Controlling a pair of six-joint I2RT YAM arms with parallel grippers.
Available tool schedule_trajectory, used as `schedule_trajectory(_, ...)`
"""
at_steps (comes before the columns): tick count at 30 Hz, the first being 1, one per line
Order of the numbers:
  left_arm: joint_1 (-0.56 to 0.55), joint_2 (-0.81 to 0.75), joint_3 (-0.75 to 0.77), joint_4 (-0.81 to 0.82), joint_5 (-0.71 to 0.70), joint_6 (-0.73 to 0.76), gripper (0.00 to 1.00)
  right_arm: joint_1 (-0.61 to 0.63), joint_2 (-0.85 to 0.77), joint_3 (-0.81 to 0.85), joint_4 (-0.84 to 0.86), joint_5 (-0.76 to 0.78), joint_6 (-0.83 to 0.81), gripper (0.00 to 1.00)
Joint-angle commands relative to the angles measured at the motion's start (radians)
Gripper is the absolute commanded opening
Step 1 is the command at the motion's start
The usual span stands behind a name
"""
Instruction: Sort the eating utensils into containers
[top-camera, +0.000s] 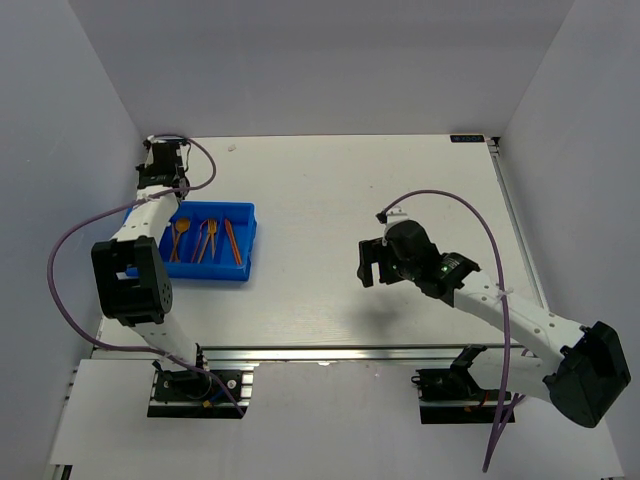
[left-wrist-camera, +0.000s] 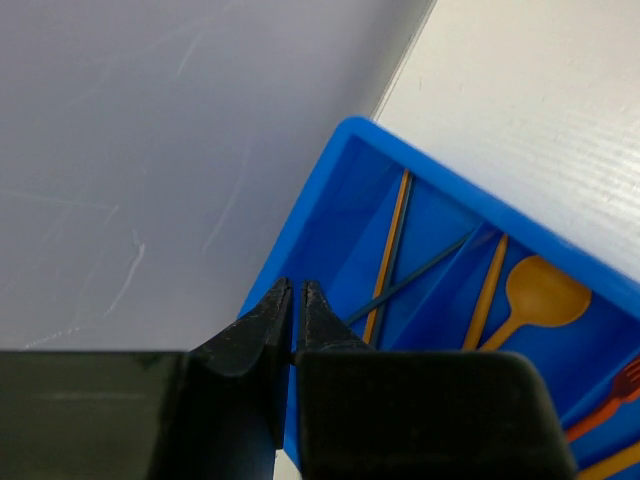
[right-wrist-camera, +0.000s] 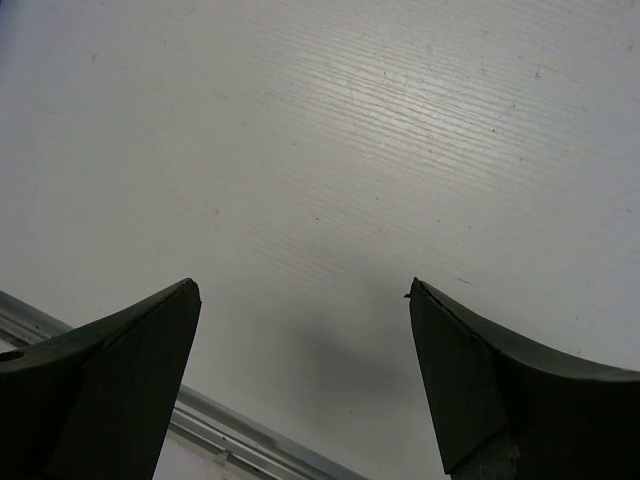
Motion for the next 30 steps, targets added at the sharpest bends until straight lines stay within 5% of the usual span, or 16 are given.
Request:
schedule_trajectory(1,-0.002,-0.048,-0.033,-0.04,-0.037,-0.009,0.0,0.005,-0.027,-0.009,0.043,0.002,-0.019,0.89)
schedule_trajectory(8,0.004,-0.031,-0.067,-0.033,-0.083,-0.044,0.06,0.005,-0.042,-0.029,0.057,-0.01,-0.021,0.89)
schedule_trajectory(13,0.019,0.024,-0.069,-0.036,-0.117,-0.078,0.28,0.006,-0.05,-0.045,0.063,-0.016,-0.018,0.89)
schedule_trajectory(20,0.034,0.029,-0.046,-0.027,-0.14,-0.127,0.68,0.006,-0.048,-0.039,0.061,-0.019,-0.01,0.89)
schedule_trajectory(21,0.034,0.024,-0.041,-0.026,-0.138,-0.132,0.8,0.006,-0.048,-0.039,0.061,-0.019,-0.009,0.89)
schedule_trajectory(23,0.034,0.009,-0.03,-0.026,-0.132,-0.143,0.84,0.006,-0.05,-0.039,0.06,-0.019,-0.007,0.89)
schedule_trajectory(24,0.034,0.003,-0.03,-0.012,-0.13,-0.144,0.98,0.005,-0.05,-0.039,0.057,-0.018,-0.006,0.89)
schedule_trajectory(30,0.041,0.012,0.002,-0.013,-0.113,-0.164,0.98,0.005,-0.047,-0.034,0.046,-0.007,-0.007,0.89)
